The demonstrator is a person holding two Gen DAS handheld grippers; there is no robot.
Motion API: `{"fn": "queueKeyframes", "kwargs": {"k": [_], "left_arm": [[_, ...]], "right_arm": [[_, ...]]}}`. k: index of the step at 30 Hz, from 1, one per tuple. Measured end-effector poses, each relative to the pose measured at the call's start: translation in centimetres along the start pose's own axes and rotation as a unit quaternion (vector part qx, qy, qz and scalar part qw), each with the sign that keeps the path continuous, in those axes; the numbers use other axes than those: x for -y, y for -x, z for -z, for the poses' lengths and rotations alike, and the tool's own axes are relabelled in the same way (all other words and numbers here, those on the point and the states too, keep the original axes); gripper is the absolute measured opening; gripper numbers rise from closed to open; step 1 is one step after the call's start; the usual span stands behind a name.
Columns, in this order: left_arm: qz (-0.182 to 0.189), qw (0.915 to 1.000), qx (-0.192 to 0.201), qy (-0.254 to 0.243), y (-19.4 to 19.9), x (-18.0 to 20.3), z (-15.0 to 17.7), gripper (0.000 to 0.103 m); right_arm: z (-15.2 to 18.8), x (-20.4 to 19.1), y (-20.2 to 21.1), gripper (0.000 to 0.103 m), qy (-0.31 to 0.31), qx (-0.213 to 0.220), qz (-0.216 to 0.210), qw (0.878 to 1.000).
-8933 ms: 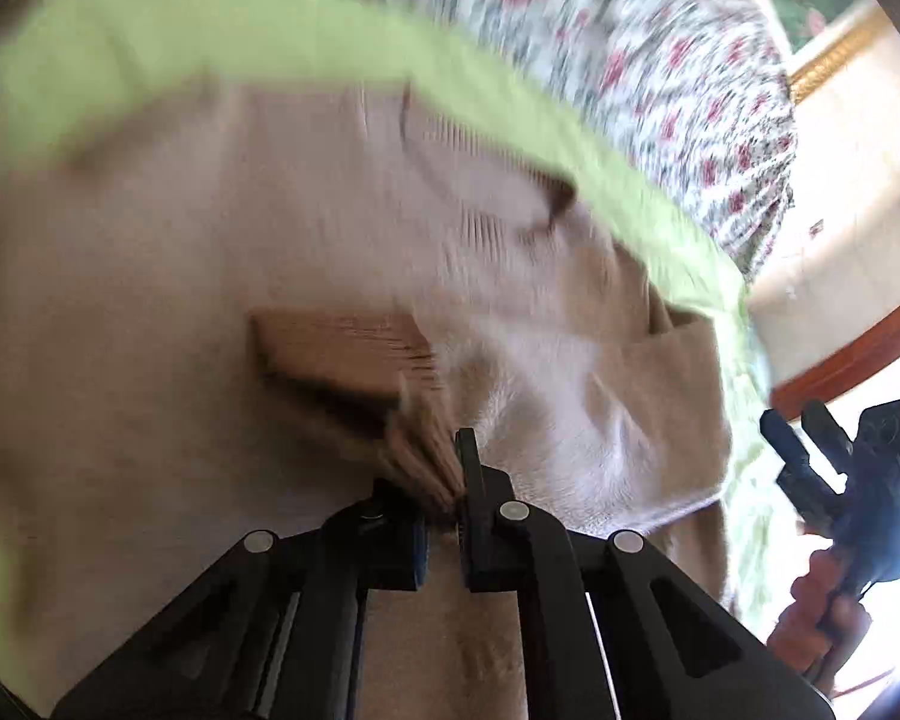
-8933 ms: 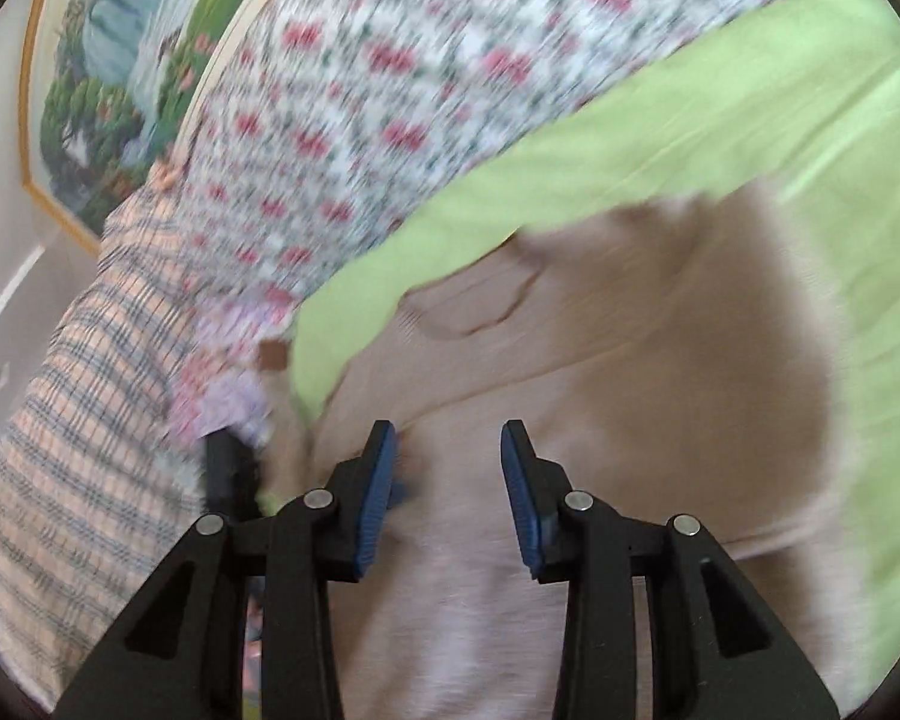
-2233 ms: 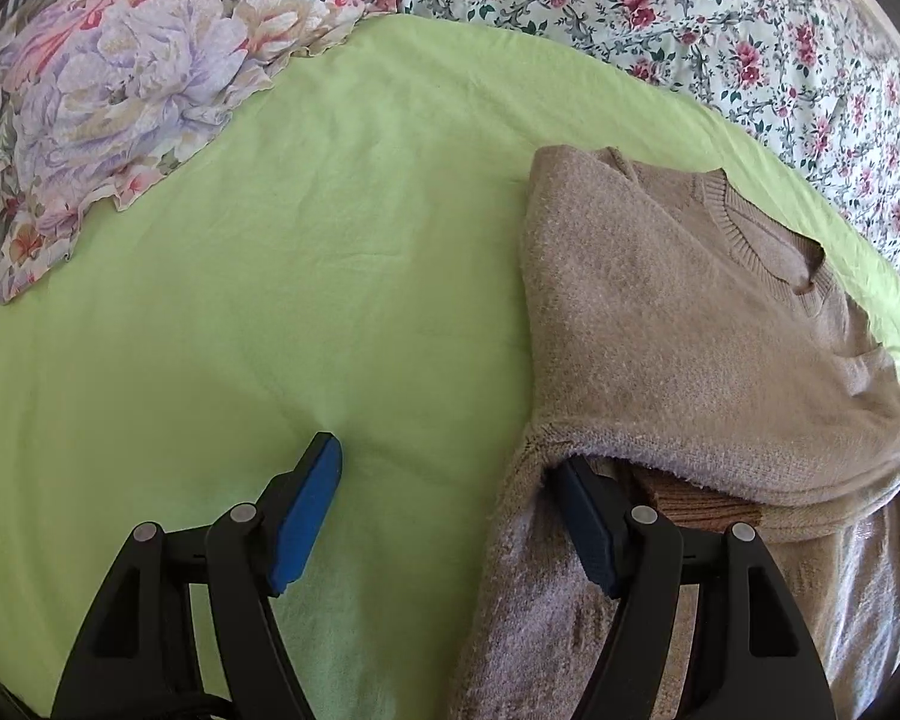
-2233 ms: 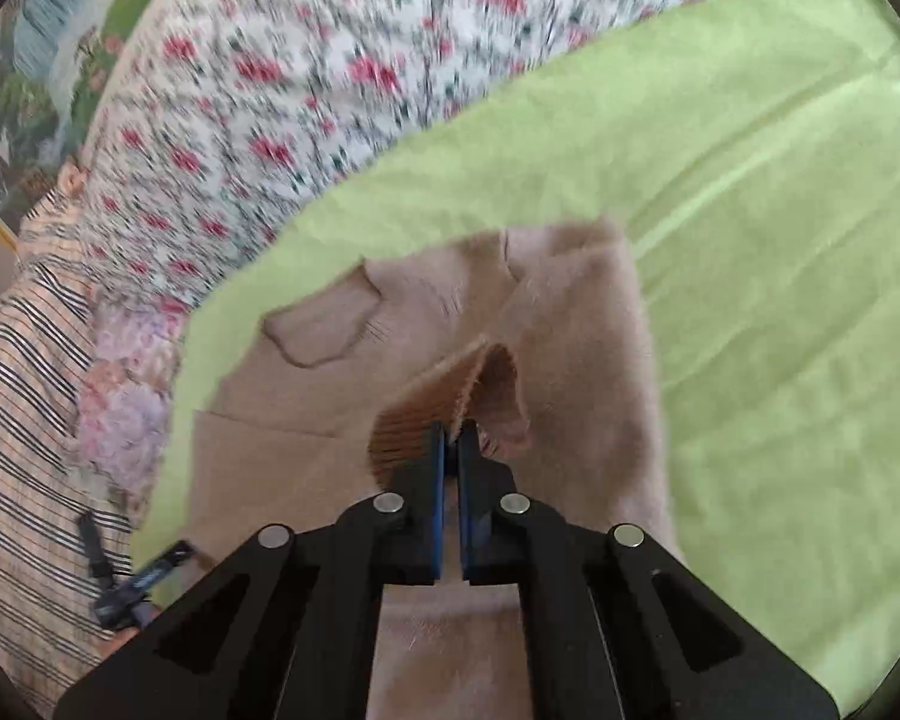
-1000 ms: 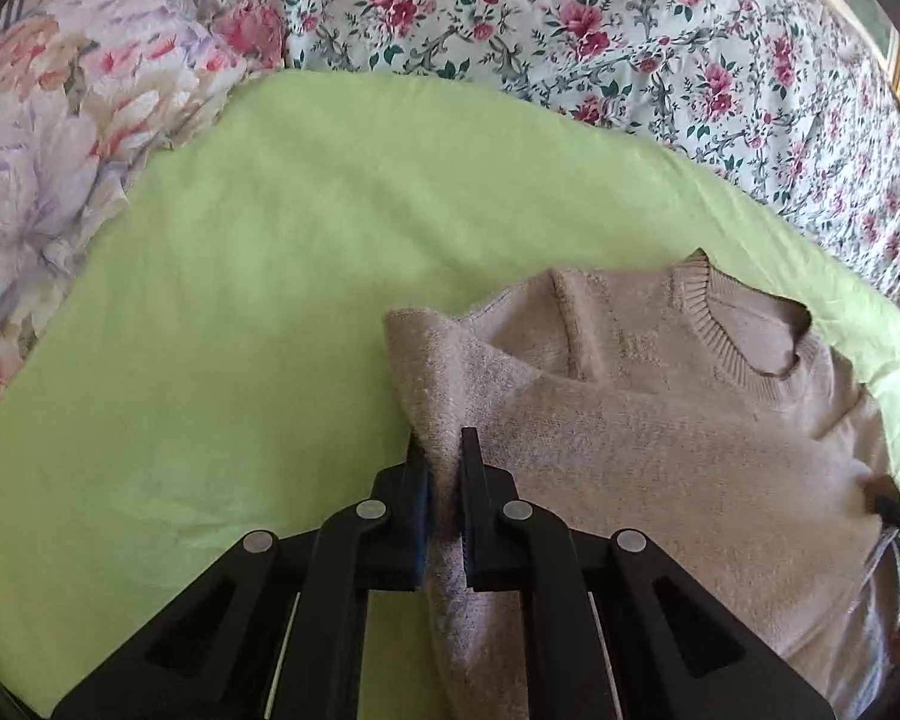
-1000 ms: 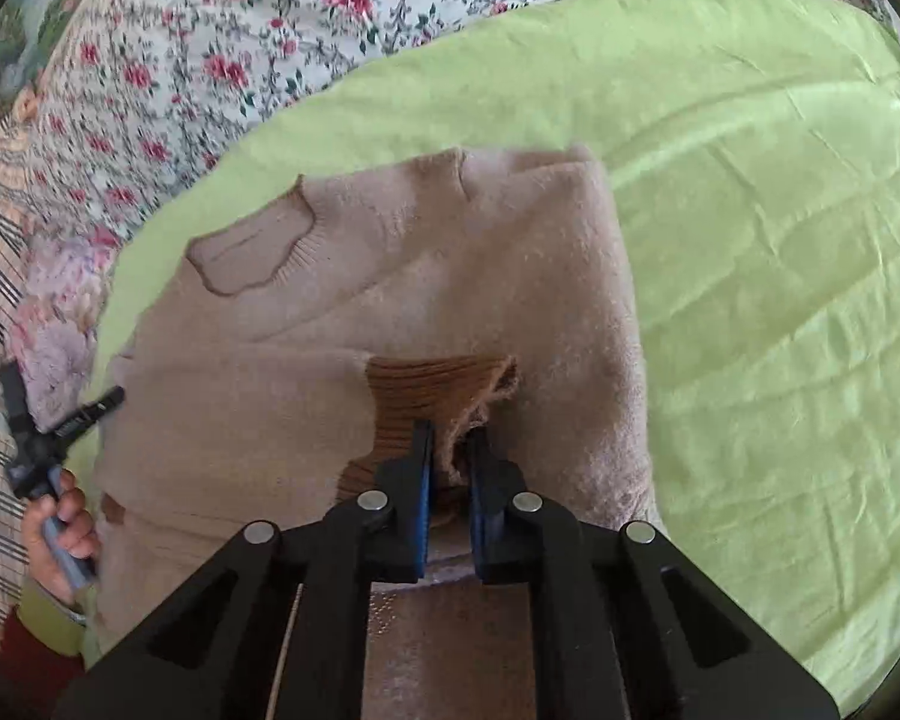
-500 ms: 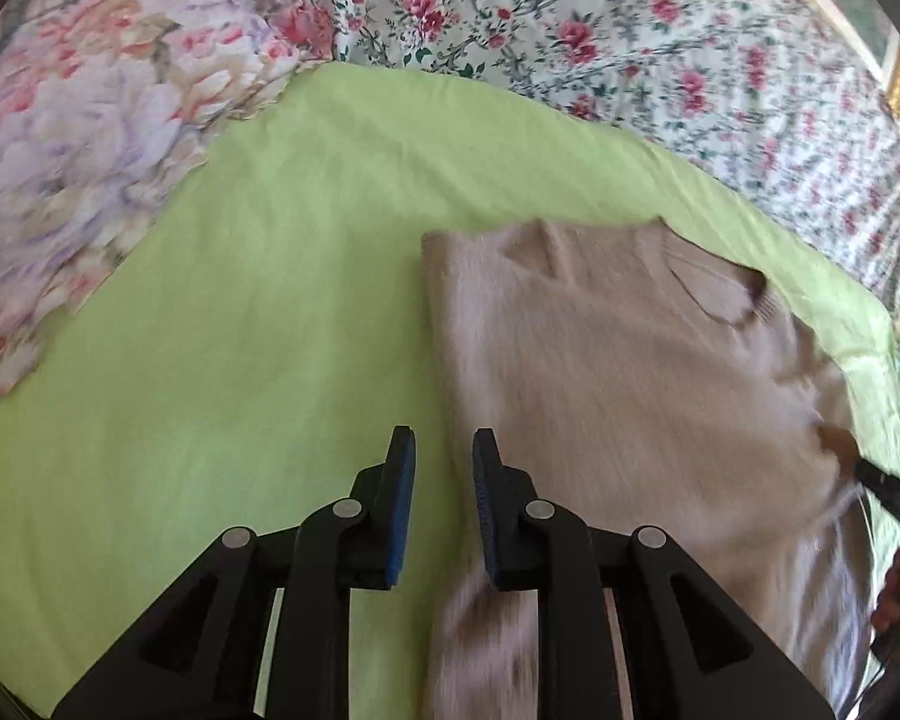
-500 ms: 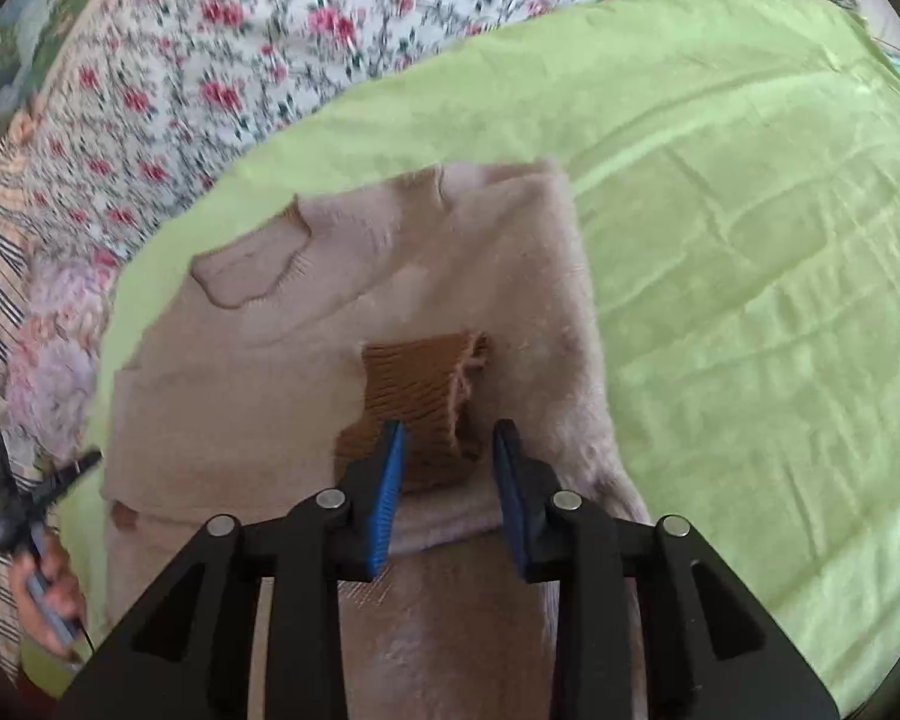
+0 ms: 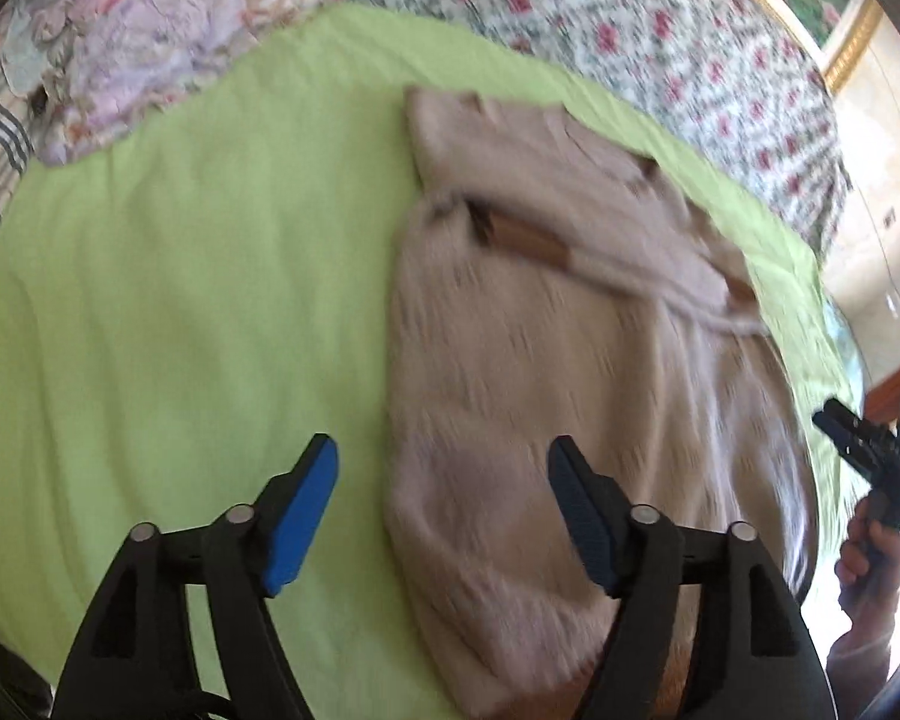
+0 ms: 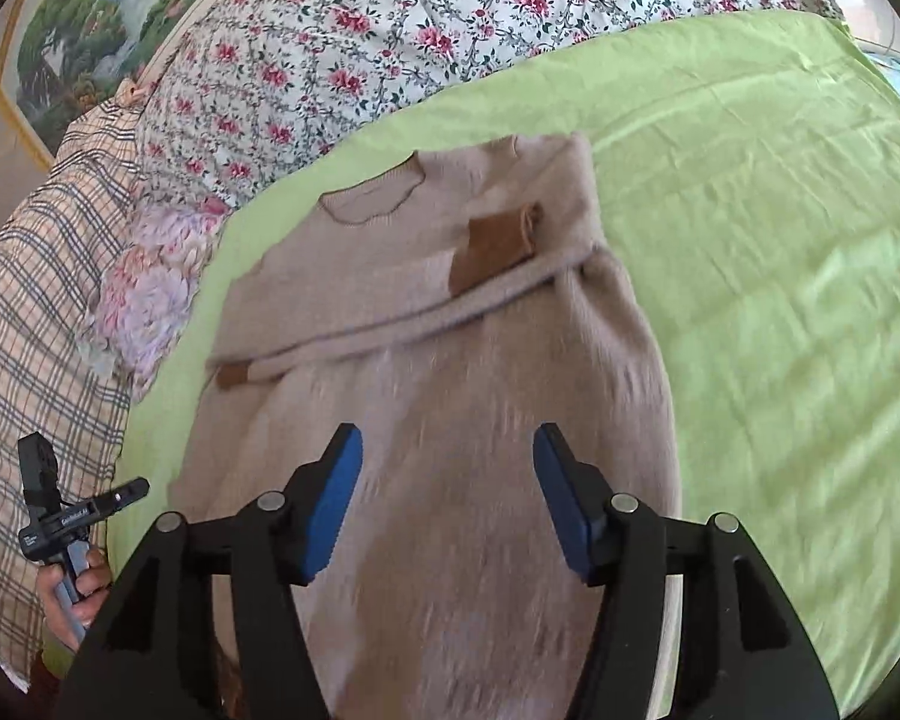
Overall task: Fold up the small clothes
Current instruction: 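Move both grippers to the brown ribbed hem of the sweater, then grasp the brown hem with both grippers and lift it toward the collar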
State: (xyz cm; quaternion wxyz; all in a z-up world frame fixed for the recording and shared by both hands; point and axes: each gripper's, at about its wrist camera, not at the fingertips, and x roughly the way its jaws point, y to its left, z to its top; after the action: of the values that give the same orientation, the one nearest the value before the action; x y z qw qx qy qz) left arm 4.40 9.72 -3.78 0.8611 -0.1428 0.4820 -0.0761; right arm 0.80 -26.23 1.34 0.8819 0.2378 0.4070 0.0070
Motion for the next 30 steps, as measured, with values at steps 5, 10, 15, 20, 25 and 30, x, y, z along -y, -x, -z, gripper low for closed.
{"fn": "queueKeyframes", "kwargs": {"k": [5,10,15,20,25,30], "left_arm": [[-0.025,0.9987,-0.029,-0.032,-1.1,2.1,3.3,0.075],[-0.059,0.9929,-0.060,-0.084,-0.6,2.2,7.0,0.052],[-0.041,0.9938,-0.057,-0.086,3.5,-1.2,10.0,0.051],[0.014,0.9968,-0.047,-0.063,5.5,-2.4,11.4,0.063],[0.047,0.9961,-0.059,-0.046,3.9,-1.3,12.0,0.070],[0.043,0.9946,-0.067,-0.067,1.9,0.3,12.9,0.077]], "right_arm": [[1.4,-1.0,1.2,0.061,-0.001,0.008,-0.020,1.000],[2.8,-1.7,3.1,0.063,0.013,0.009,-0.036,0.999],[4.9,-1.4,5.5,0.068,0.024,0.000,-0.059,0.998],[7.2,-0.9,7.8,0.068,0.046,-0.003,-0.063,0.997],[9.1,1.4,9.4,0.068,0.028,-0.011,-0.048,0.998],[12.0,4.0,9.5,0.068,0.022,-0.048,-0.039,0.998]]}}
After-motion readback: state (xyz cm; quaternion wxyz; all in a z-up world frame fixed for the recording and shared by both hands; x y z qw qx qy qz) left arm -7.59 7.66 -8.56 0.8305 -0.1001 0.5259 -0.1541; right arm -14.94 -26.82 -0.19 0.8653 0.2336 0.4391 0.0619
